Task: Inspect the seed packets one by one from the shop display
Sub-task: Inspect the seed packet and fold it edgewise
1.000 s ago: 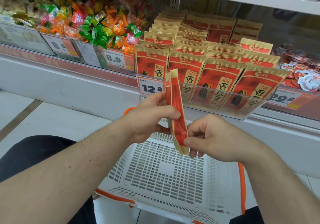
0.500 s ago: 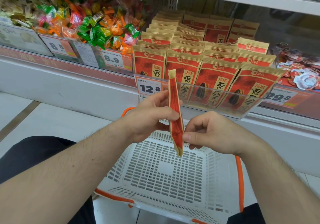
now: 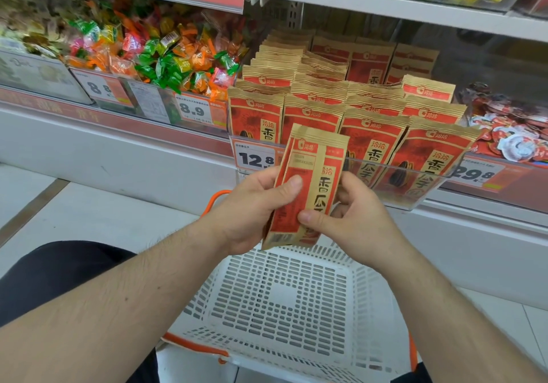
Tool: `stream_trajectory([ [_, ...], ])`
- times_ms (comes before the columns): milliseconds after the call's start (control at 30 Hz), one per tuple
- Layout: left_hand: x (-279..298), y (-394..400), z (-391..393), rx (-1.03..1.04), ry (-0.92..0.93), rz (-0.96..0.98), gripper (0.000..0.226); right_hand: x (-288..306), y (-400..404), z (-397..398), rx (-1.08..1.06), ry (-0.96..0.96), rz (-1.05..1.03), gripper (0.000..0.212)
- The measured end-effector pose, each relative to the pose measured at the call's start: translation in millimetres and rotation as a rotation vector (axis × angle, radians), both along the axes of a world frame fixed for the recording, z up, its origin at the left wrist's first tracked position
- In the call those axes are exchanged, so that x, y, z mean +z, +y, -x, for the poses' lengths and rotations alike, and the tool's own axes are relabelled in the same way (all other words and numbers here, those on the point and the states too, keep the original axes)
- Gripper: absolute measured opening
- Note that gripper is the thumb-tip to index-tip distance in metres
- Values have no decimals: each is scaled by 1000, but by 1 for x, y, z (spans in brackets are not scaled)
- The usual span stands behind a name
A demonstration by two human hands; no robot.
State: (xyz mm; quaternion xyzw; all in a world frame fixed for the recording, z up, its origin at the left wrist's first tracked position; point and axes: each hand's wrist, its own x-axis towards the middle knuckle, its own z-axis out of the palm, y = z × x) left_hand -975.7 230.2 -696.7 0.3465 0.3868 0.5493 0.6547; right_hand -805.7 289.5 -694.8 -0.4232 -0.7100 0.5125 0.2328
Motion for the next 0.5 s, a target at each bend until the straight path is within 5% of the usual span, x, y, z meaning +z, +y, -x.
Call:
stream_trajectory([
  [167, -2, 1, 1, 17, 136, 36, 38, 10, 6, -4, -116, 186, -76, 16],
  [500, 2, 5, 23, 151, 500, -299, 13, 17, 4, -10, -35, 193, -138, 22],
])
